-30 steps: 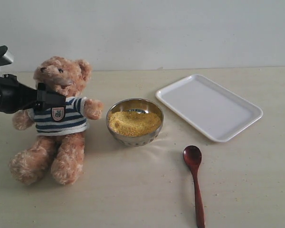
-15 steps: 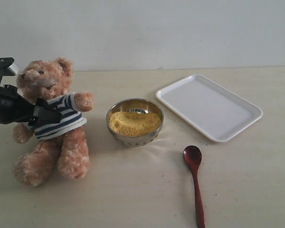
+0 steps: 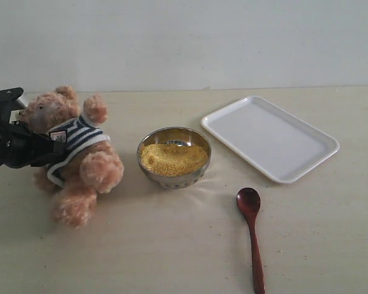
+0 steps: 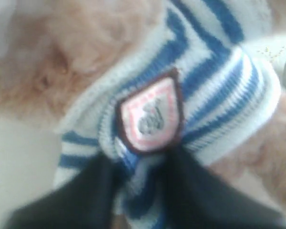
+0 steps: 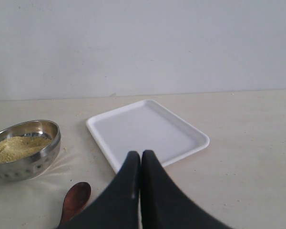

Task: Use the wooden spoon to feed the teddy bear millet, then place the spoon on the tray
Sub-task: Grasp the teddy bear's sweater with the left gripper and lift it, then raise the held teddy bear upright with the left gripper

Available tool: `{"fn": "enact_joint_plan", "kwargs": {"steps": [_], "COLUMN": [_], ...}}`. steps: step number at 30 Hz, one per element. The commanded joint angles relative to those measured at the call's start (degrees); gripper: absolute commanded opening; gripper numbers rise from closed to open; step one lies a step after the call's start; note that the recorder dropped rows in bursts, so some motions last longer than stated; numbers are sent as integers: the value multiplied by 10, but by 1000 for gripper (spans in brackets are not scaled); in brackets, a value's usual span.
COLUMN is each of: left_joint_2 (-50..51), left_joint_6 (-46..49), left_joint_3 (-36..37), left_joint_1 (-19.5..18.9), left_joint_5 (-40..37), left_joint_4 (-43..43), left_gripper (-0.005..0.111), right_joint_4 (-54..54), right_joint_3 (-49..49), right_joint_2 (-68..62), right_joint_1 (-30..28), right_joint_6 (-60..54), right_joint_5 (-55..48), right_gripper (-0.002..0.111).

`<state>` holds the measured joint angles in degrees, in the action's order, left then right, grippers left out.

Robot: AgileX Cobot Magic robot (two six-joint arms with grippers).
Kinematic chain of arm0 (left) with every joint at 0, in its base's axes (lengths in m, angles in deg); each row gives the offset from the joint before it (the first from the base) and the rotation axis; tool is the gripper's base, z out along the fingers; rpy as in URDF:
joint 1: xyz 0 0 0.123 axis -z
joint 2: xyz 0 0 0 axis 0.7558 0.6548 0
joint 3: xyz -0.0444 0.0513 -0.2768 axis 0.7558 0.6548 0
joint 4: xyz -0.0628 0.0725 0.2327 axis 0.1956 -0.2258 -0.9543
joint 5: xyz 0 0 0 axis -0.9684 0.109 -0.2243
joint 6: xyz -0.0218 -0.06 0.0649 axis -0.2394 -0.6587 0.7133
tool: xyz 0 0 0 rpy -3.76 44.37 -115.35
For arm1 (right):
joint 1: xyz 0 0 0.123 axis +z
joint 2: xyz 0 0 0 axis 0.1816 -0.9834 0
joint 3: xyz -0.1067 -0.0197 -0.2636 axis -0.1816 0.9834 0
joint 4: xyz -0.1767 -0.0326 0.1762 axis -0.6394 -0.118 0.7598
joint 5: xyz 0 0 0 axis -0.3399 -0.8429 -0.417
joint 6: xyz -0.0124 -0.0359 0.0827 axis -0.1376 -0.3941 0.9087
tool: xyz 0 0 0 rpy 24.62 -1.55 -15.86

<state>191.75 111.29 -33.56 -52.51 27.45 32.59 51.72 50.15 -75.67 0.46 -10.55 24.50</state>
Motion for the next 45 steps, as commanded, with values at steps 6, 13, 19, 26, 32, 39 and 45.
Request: {"fn": "enact_joint_plan", "kwargs": {"steps": [6,13,19,26,32,39,45], "left_joint_2": [-82,-140,-144,-144,-144,-145,-182], "left_joint_6": [-90,-217,-237,-277,-305,-391,-428], "left_joint_3": [-10,-14,-28,-25,-25,-25,-26], "left_joint_1": [0,0,2,2,2,2,2], "left_joint_5": [-49,-145,-250,-232,-218,-187,-204], "left_joint_4": [-136,-348,-407,-477,-471,-475,-503], "left_gripper": [5,5,5,6,56,86,66], "right_joint_4": [-1,-1,-1,-1,-1,-1,-1], "right_joint_3": [0,0,0,0,0,0,0], "right_joint_2": [3,3,3,3,3,3,3], "right_joint_1": [2,2,2,2,2,2,2], "right_joint_6": [-2,-2,-2,-2,-2,-2,-2], "right_joint_5": [3,3,3,3,3,3,3], "right_gripper": [0,0,0,0,0,0,0]}}
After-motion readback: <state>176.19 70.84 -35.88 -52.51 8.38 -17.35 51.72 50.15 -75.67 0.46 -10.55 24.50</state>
